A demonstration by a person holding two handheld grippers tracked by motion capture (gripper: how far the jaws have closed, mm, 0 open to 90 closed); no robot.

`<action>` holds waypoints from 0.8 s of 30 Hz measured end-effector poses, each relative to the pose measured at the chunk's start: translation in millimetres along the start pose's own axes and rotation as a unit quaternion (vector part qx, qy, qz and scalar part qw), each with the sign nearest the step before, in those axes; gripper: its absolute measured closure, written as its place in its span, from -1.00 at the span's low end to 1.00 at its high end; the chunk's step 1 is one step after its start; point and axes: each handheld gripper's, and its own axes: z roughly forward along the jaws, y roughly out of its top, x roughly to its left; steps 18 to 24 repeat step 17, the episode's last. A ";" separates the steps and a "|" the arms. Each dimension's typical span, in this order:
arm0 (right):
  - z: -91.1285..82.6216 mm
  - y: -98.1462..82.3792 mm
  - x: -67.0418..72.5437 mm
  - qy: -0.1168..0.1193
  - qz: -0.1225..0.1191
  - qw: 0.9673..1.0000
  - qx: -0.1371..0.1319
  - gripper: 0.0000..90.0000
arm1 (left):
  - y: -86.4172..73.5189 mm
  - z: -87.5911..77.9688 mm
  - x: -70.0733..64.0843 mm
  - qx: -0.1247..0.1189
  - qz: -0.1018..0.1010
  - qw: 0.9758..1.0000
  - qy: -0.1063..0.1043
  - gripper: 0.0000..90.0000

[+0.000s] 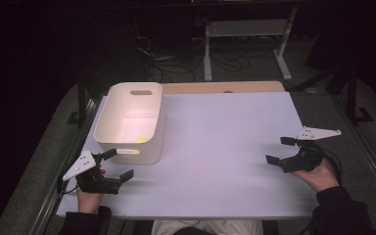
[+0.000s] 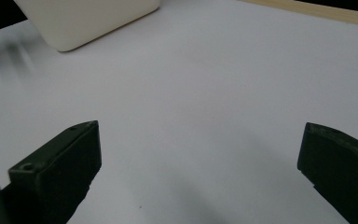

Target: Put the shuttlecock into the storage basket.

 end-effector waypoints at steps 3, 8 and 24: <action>-2.9 -5.2 -0.4 -0.006 0.001 1.000 -0.006 -1.00 | 0.0 -0.1 -0.1 0.000 0.000 1.000 0.000 -1.00; -7.7 -10.5 0.2 -0.012 0.003 1.000 -0.012 -1.00 | 0.0 -0.2 -0.1 -0.001 0.000 1.000 0.000 -1.00; -13.2 -25.4 -1.4 -0.018 0.014 1.000 -0.020 -1.00 | 0.0 -0.3 -0.3 -0.002 0.000 1.000 0.000 -1.00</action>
